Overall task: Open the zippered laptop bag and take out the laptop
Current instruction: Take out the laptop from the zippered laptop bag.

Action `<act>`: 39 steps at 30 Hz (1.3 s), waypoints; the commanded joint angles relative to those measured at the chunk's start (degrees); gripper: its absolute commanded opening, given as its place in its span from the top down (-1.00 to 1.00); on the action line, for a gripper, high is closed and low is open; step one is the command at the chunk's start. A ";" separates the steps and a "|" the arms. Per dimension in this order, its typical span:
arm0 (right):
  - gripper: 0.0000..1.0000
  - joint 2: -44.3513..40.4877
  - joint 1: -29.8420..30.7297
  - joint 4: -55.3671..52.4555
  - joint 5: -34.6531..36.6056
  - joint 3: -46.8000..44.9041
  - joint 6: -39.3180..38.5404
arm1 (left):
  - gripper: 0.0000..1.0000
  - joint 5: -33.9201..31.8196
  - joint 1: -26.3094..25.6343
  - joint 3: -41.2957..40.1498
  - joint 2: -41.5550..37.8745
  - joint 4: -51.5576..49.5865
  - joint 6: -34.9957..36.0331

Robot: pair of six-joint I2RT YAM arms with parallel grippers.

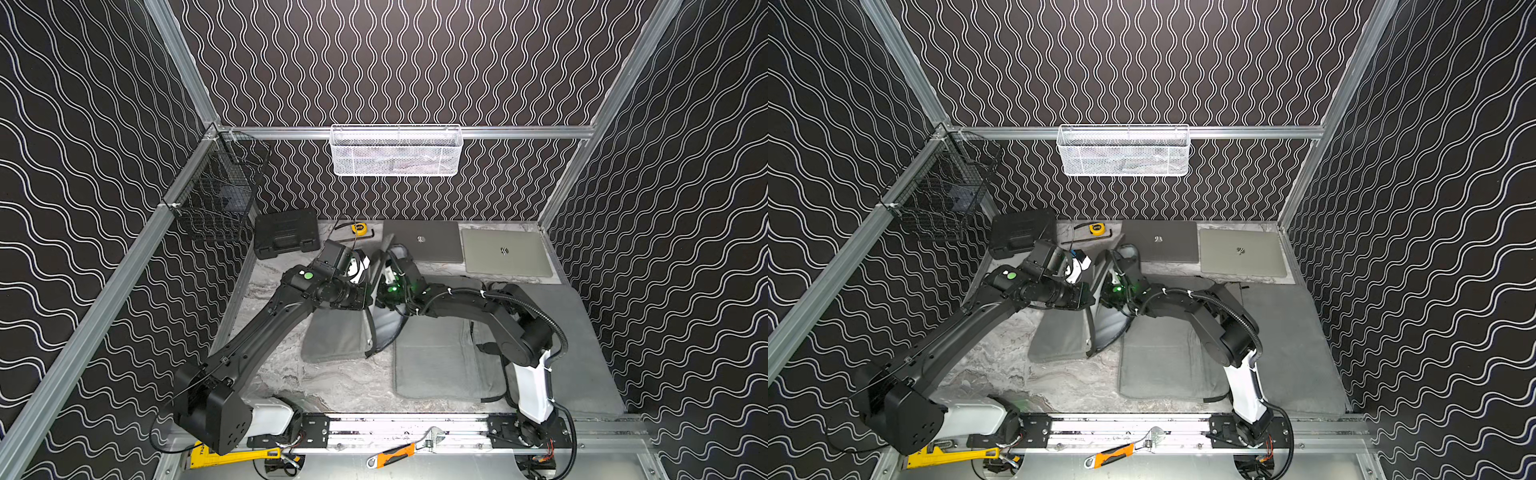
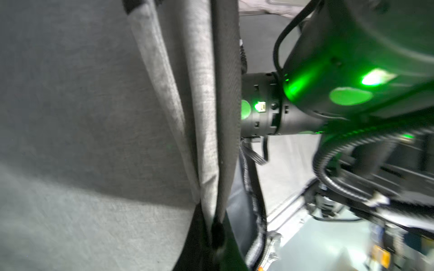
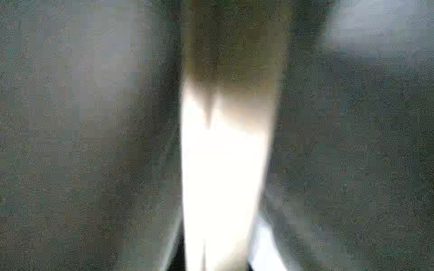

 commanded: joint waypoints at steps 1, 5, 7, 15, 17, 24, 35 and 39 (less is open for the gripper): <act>0.99 1.82 0.90 0.99 -1.53 4.19 -3.31 | 1.00 -8.92 0.06 0.43 -0.01 -5.83 3.51; 1.00 1.72 1.09 4.00 -2.21 4.22 -1.54 | 1.00 -13.51 0.10 -0.34 0.66 -7.85 4.95; 1.00 0.49 1.12 7.07 -1.71 2.01 0.06 | 1.00 -15.66 0.19 -0.78 1.09 -8.57 5.34; 1.00 -6.13 0.78 15.48 -2.03 -6.23 2.70 | 1.00 -23.59 0.54 -1.69 4.48 -13.23 5.07; 1.00 -7.24 0.33 15.18 -2.99 -6.74 2.80 | 1.00 -24.20 1.16 -2.06 4.85 -13.41 4.02; 1.00 -13.58 -1.52 16.61 -4.13 -10.97 2.57 | 1.00 -25.67 3.56 -2.85 6.50 -15.24 3.14; 1.00 -22.38 -4.39 10.68 -5.23 -14.07 -3.33 | 1.00 -29.50 7.99 -2.75 10.23 -19.39 6.17; 1.00 -25.15 -6.00 9.96 -5.10 -16.49 -4.21 | 1.00 -29.92 8.94 -2.41 11.14 -19.15 6.56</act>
